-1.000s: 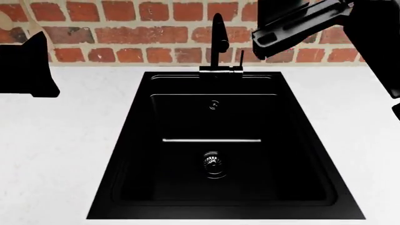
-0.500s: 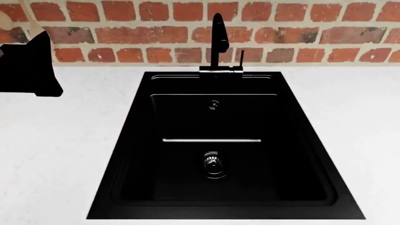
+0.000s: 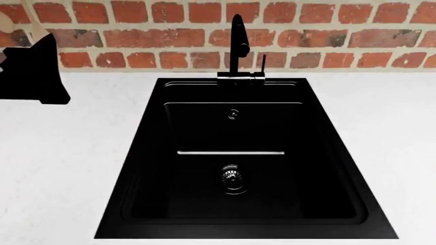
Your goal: Pick the kiwi from the counter and place it in the cabinet.
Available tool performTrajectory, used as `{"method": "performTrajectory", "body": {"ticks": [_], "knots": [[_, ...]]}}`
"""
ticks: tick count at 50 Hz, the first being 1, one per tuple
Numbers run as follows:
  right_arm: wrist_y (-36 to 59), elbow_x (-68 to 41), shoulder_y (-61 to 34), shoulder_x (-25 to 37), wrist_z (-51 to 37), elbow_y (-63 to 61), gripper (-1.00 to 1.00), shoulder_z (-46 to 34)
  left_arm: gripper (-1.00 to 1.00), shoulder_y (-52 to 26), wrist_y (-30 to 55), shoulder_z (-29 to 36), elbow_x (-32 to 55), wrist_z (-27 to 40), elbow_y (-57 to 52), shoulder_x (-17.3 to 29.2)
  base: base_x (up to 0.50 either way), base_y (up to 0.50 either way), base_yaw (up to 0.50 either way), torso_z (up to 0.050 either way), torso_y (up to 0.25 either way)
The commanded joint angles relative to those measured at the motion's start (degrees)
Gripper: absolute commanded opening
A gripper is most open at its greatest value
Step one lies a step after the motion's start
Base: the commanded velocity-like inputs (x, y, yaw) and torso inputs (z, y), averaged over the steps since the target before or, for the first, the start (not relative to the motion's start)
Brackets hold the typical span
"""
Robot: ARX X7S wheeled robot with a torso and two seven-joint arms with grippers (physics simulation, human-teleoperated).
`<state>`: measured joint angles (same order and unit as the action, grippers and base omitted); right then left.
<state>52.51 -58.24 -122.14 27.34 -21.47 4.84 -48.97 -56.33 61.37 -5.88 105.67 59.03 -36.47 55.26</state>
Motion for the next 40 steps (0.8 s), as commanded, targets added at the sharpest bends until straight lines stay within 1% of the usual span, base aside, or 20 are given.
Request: {"method": "performTrajectory", "body": {"ticks": [1, 8, 15, 24, 31, 40], "knots": [[-2.62, 6.92, -2.75, -3.47, 5.88, 9.85, -1.0, -3.27, 1.0, 0.14, -0.22, 0.24, -0.29, -0.19, 0.0, -0.11, 0.0, 0.0, 0.0, 0.0, 0.0], [-3.58, 9.06, -4.54, -5.8, 8.09, 15.84, -1.0, -4.38, 1.0, 0.92, -0.49, -0.34, -0.48, -0.48, -0.19, 0.07, 0.0, 0.0, 0.0, 0.0, 0.0], [-1.45, 8.47, -4.44, -7.4, 8.95, 21.14, -1.0, -4.51, 1.0, 1.55, -0.66, -0.75, -0.79, -0.86, -0.23, 0.19, 0.0, 0.0, 0.0, 0.0, 0.0], [-1.0, 9.59, -4.93, -9.62, 10.71, 28.88, -1.0, -5.31, 1.0, 0.74, -0.57, 0.24, -1.2, -0.94, 0.11, -0.08, 0.0, 0.0, 0.0, 0.0, 0.0], [-1.01, 9.76, -4.62, -10.49, 11.07, 31.44, -1.0, -5.2, 1.0, 0.66, -0.59, 0.55, -1.65, -1.23, 0.29, -0.25, 0.0, 0.0, 0.0, 0.0, 0.0], [-0.4, 8.86, -2.58, -10.08, 10.29, 30.41, -1.0, -4.55, 1.0, 1.32, -0.8, 0.3, -2.14, -1.6, 0.29, -0.21, 0.0, 0.0, 0.0, 0.0, 0.0]]}}
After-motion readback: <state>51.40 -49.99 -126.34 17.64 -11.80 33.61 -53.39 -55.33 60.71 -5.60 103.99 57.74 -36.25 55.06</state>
